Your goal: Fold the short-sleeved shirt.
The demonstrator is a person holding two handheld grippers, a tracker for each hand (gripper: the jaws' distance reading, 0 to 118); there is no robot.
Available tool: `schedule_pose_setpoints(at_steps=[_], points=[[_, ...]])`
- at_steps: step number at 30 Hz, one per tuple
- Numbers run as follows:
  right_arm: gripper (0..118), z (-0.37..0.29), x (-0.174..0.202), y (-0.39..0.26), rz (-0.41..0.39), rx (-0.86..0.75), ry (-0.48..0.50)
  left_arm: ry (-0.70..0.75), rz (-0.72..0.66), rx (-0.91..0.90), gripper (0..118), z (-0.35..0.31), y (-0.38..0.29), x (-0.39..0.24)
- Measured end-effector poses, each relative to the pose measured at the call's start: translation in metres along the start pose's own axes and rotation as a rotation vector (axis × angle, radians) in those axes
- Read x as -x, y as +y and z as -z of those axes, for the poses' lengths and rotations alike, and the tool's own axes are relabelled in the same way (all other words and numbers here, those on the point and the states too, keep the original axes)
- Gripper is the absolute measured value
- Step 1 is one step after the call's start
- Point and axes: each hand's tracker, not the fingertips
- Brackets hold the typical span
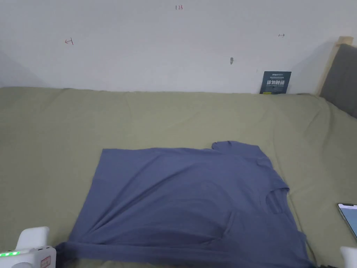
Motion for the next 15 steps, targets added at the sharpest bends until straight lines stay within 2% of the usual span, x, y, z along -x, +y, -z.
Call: schedule_pose_setpoints(at_steps=[4, 5, 6, 7, 8, 9, 10, 13, 14, 15], points=[[6, 0.014, -0.008, 0.004, 0.050, 0.012, 0.011, -0.017, -0.046, -0.008, 1, 0.004, -0.002, -0.001], [16, 0.014, -0.007, 0.005, 0.063, 0.012, -0.012, -0.022, -0.048, -0.013, 8, 0.003, -0.001, -0.001], [59, 0.007, -0.003, 0.006, 0.060, -0.006, -0.046, -0.023, -0.048, -0.013, 44, 0.002, 0.000, 0.000], [99, 0.006, -0.005, 0.007, 0.044, -0.007, -0.051, -0.018, -0.042, -0.007, 92, 0.001, 0.000, 0.002], [118, 0.004, -0.008, 0.007, 0.044, -0.007, -0.038, -0.018, -0.035, 0.004, 118, 0.001, -0.002, 0.004], [116, -0.005, -0.011, 0.006, 0.077, -0.039, -0.011, -0.030, -0.005, -0.116, 115, -0.009, -0.001, 0.003], [116, -0.006, -0.012, 0.003, 0.066, -0.017, -0.022, -0.028, -0.025, -0.034, 115, -0.015, -0.003, 0.004], [116, -0.012, -0.007, 0.000, 0.037, 0.028, -0.033, -0.025, -0.039, -0.015, 115, -0.032, -0.016, 0.014], [114, -0.018, 0.002, 0.006, 0.037, 0.033, -0.016, -0.020, -0.052, 0.001, 115, -0.038, -0.022, 0.015], [106, -0.021, 0.004, 0.004, 0.043, 0.027, 0.003, -0.049, -0.080, 0.001, 111, -0.044, -0.027, 0.017]])
